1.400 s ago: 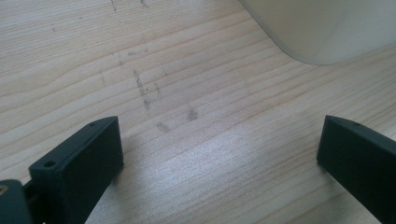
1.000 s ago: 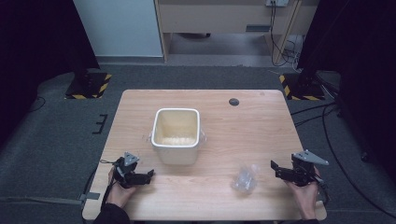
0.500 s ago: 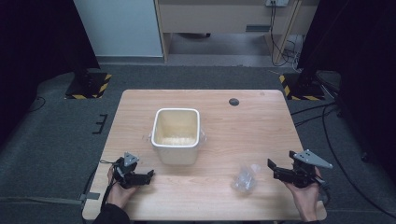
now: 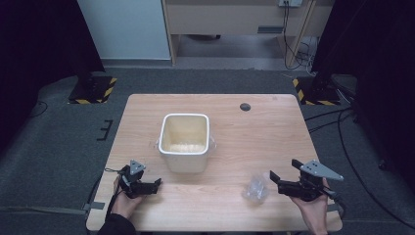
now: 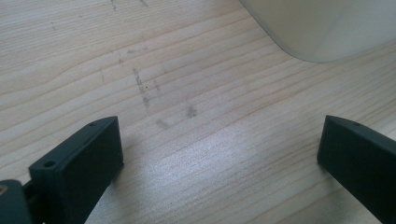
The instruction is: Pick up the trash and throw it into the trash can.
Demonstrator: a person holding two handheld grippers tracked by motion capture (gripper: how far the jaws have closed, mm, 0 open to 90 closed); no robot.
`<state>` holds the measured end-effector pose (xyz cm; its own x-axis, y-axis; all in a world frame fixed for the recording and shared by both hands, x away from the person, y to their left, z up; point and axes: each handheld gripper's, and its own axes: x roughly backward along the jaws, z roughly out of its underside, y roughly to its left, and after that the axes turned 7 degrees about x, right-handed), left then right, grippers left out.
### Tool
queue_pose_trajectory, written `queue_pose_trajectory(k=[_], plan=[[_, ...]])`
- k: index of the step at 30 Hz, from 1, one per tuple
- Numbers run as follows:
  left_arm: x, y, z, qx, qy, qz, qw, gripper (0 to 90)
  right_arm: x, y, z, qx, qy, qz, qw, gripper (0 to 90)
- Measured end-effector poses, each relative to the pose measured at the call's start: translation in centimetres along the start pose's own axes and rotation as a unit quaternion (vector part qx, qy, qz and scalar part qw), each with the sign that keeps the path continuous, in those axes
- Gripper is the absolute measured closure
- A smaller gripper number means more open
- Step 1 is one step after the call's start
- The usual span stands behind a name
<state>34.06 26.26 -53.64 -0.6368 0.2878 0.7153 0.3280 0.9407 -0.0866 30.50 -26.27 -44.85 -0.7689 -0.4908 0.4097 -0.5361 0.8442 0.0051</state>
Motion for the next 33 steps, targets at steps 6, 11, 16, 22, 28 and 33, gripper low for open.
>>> queue_pose_trajectory(k=[6,11,16,22,28,33], plan=[[0.0,0.0,0.0,0.0,0.0,0.0,1.0,0.0,-0.4,0.9,0.4,0.001,0.002,-0.014,0.9999,4.0],[0.0,0.0,0.0,0.0,0.001,0.0,1.0,0.0,-1.1,1.6,0.8,-0.001,0.009,-0.03,0.9995,4.0],[0.0,0.0,0.0,0.0,0.001,0.0,1.0,0.0,-1.7,2.1,1.2,-0.001,0.018,-0.042,0.9989,4.5],[0.0,0.0,0.0,0.0,0.001,0.0,1.0,0.0,-2.6,2.3,2.2,-0.012,0.032,-0.061,0.9976,4.7],[0.0,0.0,0.0,0.0,0.001,-0.001,1.0,0.0,-3.3,2.7,2.6,0.0,0.052,-0.07,0.9962,5.0],[0.0,0.0,0.0,-0.001,0.001,0.0,1.0,0.0,-4.2,3.4,3.4,0.014,0.086,-0.083,0.9928,5.3]])
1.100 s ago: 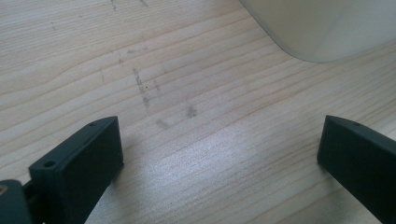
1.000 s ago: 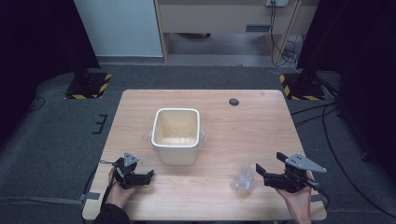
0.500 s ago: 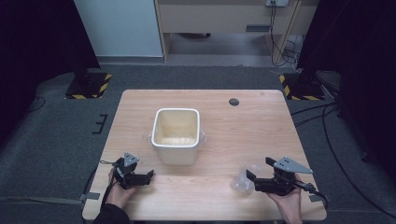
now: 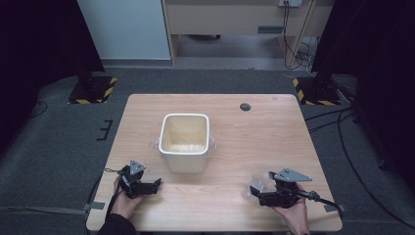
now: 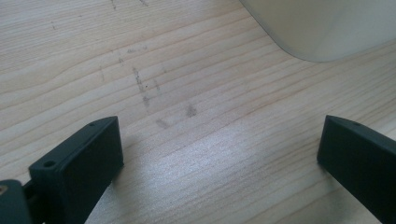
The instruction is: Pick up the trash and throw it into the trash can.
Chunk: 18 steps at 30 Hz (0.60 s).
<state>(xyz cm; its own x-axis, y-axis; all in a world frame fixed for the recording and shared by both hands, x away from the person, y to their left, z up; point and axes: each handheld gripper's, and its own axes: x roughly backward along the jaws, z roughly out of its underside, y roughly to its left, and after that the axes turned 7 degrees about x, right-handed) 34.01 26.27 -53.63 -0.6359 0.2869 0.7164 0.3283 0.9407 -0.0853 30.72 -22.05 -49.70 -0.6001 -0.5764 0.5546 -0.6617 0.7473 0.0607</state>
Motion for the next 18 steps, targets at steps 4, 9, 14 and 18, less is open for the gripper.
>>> queue_pose_trajectory(k=[4,9,14,18], plan=[[0.0,0.0,0.0,0.0,0.0,0.0,1.0,0.0,-0.7,0.3,0.4,0.009,0.025,-0.006,0.9996,5.5],[0.0,0.0,0.0,0.0,0.0,0.0,1.0,0.0,-1.3,0.4,0.8,0.02,0.049,-0.002,0.9986,5.8],[0.0,0.0,0.0,0.0,0.0,0.0,1.0,0.0,-1.9,0.6,1.3,0.033,0.078,-0.003,0.9964,6.8],[0.0,0.0,0.0,0.0,0.0,0.0,1.0,0.0,-2.1,0.6,1.4,0.039,0.088,-0.004,0.9953,9.3]])
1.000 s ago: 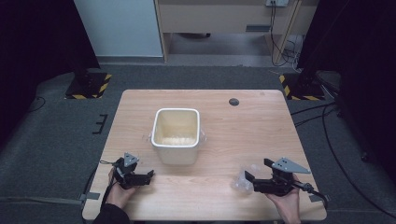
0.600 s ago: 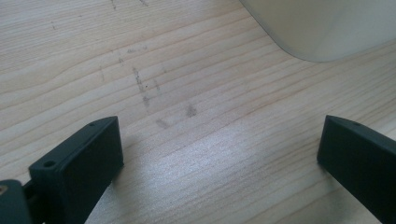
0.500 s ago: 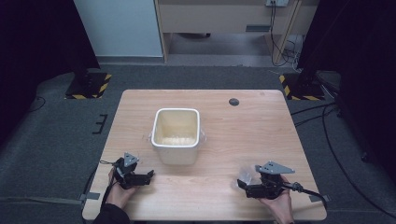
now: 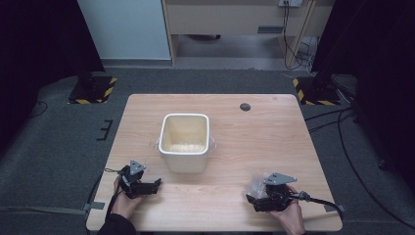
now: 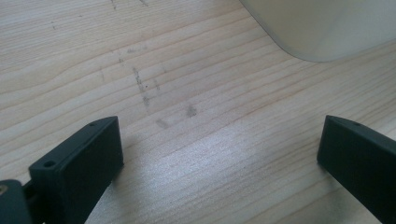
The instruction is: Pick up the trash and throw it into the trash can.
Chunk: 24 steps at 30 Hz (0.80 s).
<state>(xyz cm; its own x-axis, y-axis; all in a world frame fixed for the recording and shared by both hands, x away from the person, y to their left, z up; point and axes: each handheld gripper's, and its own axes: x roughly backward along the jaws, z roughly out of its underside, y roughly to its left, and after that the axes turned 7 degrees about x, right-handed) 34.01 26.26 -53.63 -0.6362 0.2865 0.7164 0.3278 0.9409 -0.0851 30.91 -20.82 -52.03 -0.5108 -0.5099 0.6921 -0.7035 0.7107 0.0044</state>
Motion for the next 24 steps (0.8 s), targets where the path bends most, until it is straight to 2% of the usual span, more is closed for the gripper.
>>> queue_pose_trajectory(k=[8,14,18,23,24], plan=[[0.0,0.0,0.0,0.0,0.0,0.0,1.0,0.0,-0.5,0.0,0.2,0.017,0.019,-0.004,0.9997,18.9],[0.0,0.0,0.0,0.0,0.0,0.0,1.0,0.0,-0.3,-0.1,0.1,0.015,0.016,-0.005,0.9997,24.9],[0.0,0.0,0.0,0.0,0.0,0.0,1.0,0.0,-0.2,-0.1,0.0,0.016,0.007,-0.008,0.9998,27.5],[0.0,0.0,0.0,0.0,0.0,0.0,1.0,0.0,0.5,-0.3,-0.3,0.008,-0.017,-0.01,0.9998,28.9],[0.0,0.0,0.0,0.0,0.0,0.0,1.0,0.0,0.9,-0.4,-0.5,0.004,-0.03,-0.01,0.9995,28.8]])
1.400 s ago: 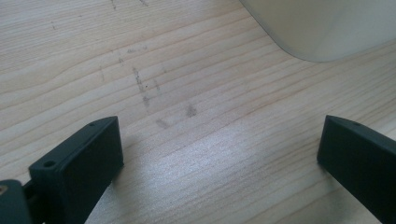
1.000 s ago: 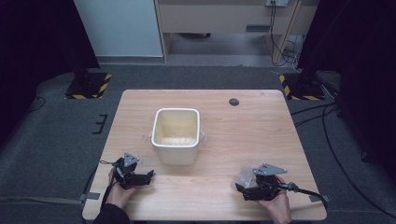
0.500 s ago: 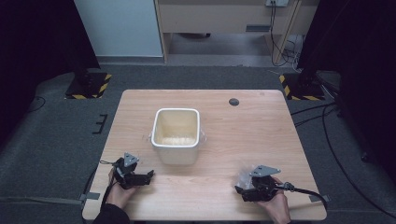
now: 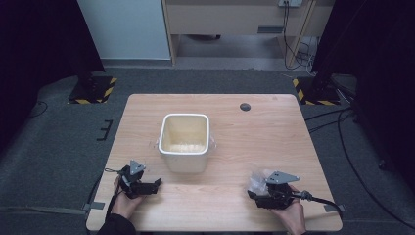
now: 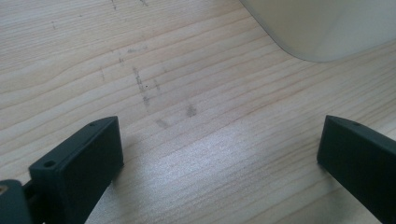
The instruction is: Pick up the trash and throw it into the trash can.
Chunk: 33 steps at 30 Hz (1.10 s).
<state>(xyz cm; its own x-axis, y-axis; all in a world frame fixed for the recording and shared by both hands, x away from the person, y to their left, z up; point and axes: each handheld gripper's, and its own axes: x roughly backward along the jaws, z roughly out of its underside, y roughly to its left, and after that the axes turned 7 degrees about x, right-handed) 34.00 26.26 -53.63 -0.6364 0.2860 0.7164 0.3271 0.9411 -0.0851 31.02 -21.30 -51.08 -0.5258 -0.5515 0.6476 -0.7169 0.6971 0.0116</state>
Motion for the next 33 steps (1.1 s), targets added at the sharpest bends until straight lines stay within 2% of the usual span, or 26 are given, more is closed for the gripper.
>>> queue_pose_trajectory(k=[4,7,8,12,16,19,23,32,33], plan=[[0.0,0.0,0.0,0.0,0.0,0.0,1.0,0.0,0.6,-0.2,-0.3,-0.006,-0.02,0.002,0.9998,28.6],[0.0,0.0,0.0,0.0,0.0,0.0,1.0,0.0,1.3,-0.5,-0.7,-0.016,-0.045,0.007,0.9988,28.3],[0.0,0.0,0.0,0.0,0.0,0.0,1.0,0.0,1.3,-0.5,-0.7,-0.016,-0.045,0.007,0.9988,28.3],[0.0,0.0,0.0,0.0,0.0,0.0,1.0,0.0,2.2,-1.0,-1.1,-0.021,-0.077,0.012,0.9967,28.2],[0.0,0.0,0.0,0.0,0.0,0.0,1.0,0.0,2.8,-1.3,-1.3,-0.029,-0.095,0.014,0.995,28.2],[0.0,0.0,0.0,0.0,0.0,0.0,1.0,0.0,3.5,-1.8,-1.7,-0.039,-0.119,0.015,0.9921,28.0],[0.0,0.0,0.0,0.0,0.0,0.0,1.0,0.0,4.1,-2.3,-2.2,-0.048,-0.135,0.016,0.9896,27.5],[0.0,0.0,0.0,0.001,0.0,0.0,1.0,0.0,5.3,-2.4,-4.0,-0.042,-0.168,0.023,0.9846,27.6],[0.0,0.0,0.0,0.001,0.0,0.0,1.0,0.0,5.6,-2.4,-4.4,-0.04,-0.177,0.025,0.983,27.7]])
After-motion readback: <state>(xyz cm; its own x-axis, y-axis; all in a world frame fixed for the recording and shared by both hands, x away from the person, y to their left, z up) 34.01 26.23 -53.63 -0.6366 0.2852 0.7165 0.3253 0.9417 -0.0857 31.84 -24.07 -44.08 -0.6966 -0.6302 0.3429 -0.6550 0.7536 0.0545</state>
